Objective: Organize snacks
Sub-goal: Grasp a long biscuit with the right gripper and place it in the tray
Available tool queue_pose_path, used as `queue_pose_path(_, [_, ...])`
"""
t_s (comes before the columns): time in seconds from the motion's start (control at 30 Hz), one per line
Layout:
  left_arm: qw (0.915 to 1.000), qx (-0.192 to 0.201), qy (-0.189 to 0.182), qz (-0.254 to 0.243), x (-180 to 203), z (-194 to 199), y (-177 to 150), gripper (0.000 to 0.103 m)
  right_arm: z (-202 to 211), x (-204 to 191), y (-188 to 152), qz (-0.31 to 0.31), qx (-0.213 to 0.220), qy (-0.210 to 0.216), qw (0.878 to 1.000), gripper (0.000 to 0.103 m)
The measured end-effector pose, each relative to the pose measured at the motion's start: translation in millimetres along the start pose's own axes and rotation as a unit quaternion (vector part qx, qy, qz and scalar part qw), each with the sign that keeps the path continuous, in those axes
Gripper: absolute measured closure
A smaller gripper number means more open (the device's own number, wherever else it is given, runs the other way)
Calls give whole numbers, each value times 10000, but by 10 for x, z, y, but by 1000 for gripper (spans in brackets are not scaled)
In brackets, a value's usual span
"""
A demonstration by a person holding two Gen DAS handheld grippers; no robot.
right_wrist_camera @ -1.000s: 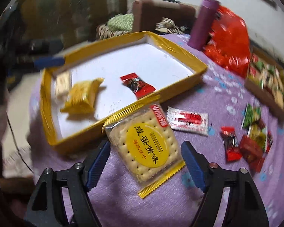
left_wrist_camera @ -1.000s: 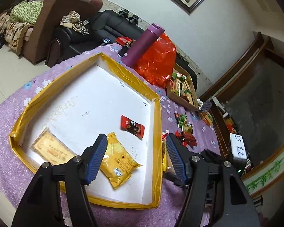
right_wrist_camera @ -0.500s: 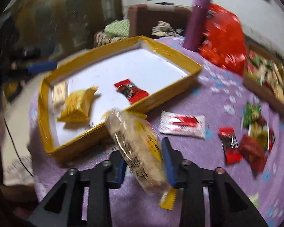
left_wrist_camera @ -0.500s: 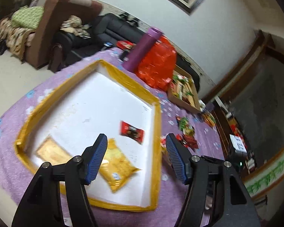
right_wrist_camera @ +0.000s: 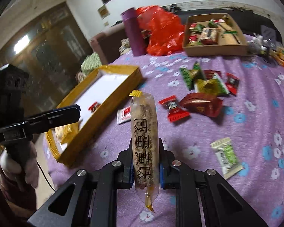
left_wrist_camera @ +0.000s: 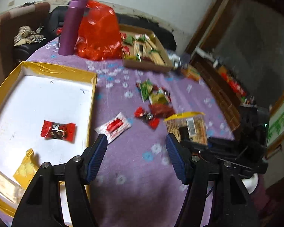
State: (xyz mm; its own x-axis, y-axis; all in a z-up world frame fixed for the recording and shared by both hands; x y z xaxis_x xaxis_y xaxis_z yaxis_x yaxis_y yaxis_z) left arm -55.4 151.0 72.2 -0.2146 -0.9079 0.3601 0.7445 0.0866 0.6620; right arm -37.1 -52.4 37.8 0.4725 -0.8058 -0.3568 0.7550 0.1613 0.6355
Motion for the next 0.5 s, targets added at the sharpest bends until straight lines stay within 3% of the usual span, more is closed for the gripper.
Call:
queue_pose_path(0.2, [9925, 555, 329, 1036, -593, 416, -102, 40, -56, -136, 239, -330, -3, 826, 9960, 85])
queue_pose_path(0.37, [9768, 897, 757, 1789, -1222, 860, -334, 39, -477, -700, 454, -176, -308, 1435, 9890, 85])
queue_pose_path(0.5, [9694, 1080, 777, 2064, -1493, 1081, -494, 39, -980, -1161, 567, -57, -723, 1542, 9854, 85])
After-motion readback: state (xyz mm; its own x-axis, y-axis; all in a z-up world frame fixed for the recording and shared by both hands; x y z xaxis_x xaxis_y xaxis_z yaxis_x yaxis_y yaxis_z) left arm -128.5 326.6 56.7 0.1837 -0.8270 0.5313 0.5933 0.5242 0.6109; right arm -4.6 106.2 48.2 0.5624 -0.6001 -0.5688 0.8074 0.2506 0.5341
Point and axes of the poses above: each gripper's, at about its wrist camera, not at the fingertips, and z roughly against the way its jaws point, x to its right, y to its top, the point moved 2 cm from there along -z, roughly the way its jaws point, and after that the axes turned 2 degrees about -z, right-handed, at the moved point
